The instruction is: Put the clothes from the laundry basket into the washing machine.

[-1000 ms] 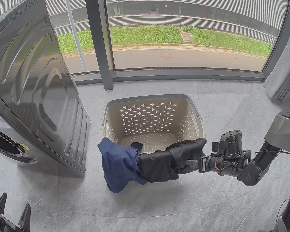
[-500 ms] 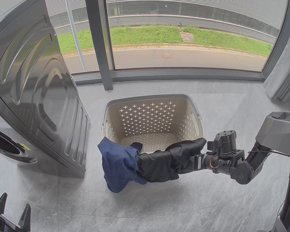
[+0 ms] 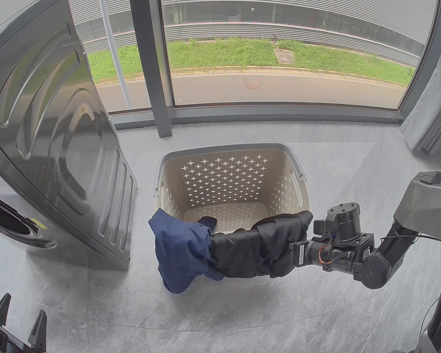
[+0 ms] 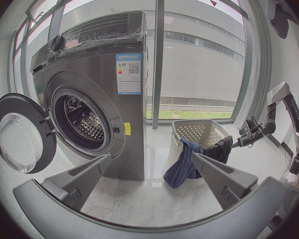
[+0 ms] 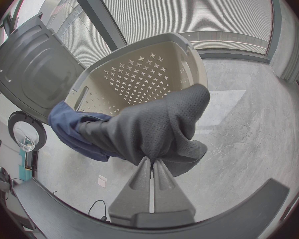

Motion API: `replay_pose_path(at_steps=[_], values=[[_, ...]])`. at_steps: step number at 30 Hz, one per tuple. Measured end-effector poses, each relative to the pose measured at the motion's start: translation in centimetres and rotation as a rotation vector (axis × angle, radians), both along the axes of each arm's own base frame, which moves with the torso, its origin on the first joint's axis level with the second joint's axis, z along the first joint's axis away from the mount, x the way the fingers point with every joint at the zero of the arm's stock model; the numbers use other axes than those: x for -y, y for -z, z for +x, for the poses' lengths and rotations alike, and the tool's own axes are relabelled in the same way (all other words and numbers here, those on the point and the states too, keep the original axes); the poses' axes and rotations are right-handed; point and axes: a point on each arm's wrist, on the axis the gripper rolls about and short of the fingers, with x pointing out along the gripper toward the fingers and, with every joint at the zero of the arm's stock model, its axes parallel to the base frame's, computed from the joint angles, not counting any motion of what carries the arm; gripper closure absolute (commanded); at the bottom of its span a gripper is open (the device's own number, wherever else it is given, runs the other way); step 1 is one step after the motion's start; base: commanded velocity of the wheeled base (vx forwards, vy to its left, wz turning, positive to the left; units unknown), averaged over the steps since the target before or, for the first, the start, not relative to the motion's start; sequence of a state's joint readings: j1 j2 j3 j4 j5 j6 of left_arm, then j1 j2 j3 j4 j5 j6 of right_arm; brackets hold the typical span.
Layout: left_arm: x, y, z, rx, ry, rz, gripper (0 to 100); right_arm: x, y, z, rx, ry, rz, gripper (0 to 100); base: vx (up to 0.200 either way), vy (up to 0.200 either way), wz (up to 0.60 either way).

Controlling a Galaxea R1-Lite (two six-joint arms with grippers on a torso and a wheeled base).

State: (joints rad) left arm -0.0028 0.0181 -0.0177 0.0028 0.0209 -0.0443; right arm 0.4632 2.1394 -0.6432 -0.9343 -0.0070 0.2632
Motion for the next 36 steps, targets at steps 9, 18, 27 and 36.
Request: replay_pose_path(at_steps=[9, 18, 27, 36], values=[[0.0, 0.0, 0.0, 0.0, 0.0, 0.0, 0, -0.2, -2.6, -3.2, 0.022, -0.044, 0.021, 100, 0.0, 0.0, 0.0], [0.0, 0.0, 0.0, 0.0, 0.0, 0.0, 0, 0.1, -2.0, -3.2, 0.011, -0.025, 0.001, 0, 0.0, 0.0, 0.0], [0.0, 0.0, 0.0, 0.0, 0.0, 0.0, 0, 0.6, -0.9, -0.4, 0.025, 0.027, -0.016, 0, 0.0, 0.0, 0.0], [0.0, 0.0, 0.0, 0.0, 0.0, 0.0, 0, 0.4, 0.2, 2.4, 0.062, 0.056, -0.002, 100, 0.0, 0.0, 0.0]])
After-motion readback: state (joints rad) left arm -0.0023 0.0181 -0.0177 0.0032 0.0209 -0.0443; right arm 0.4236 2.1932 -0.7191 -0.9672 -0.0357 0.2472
